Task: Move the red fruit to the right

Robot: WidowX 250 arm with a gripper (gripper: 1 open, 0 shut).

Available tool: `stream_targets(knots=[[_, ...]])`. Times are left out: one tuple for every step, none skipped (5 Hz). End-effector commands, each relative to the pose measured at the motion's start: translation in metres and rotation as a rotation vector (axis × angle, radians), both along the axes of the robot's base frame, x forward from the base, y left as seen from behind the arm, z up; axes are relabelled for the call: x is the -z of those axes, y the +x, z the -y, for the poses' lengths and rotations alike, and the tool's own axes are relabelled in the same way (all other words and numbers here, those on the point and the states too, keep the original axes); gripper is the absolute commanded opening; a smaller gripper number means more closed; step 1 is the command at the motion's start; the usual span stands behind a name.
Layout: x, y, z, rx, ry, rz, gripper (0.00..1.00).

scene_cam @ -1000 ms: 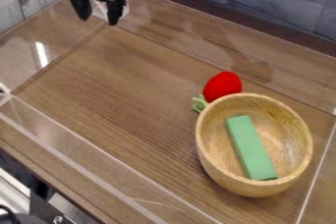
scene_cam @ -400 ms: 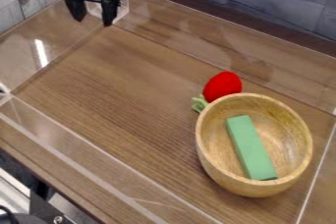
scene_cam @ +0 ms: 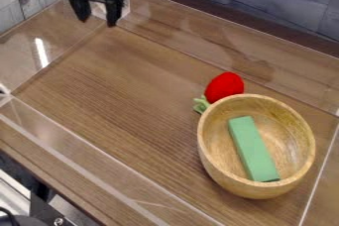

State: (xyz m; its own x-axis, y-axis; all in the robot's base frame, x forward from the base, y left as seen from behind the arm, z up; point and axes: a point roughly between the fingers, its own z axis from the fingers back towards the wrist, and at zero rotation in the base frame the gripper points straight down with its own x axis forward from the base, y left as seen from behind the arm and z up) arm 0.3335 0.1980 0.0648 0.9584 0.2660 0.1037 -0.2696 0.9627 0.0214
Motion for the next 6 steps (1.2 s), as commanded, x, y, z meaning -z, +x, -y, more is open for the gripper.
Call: stream_targets(knots=[[-0.013, 0.006, 0.027, 0.046, 0.021, 0.038, 1.00], [-0.029, 0.011, 0.061, 0.133, 0.008, 0.046, 1.00], [-0.044, 0.016, 0.092, 0.228, -0.004, 0.048, 1.00], [-0.053, 0.011, 0.112, 0.389, -0.017, 0.048, 1.00], [-0.057, 0.007, 0.120, 0.504, -0.028, 0.038, 1.00], [-0.052, 0.005, 0.131, 0.533, -0.038, 0.029, 1.00]])
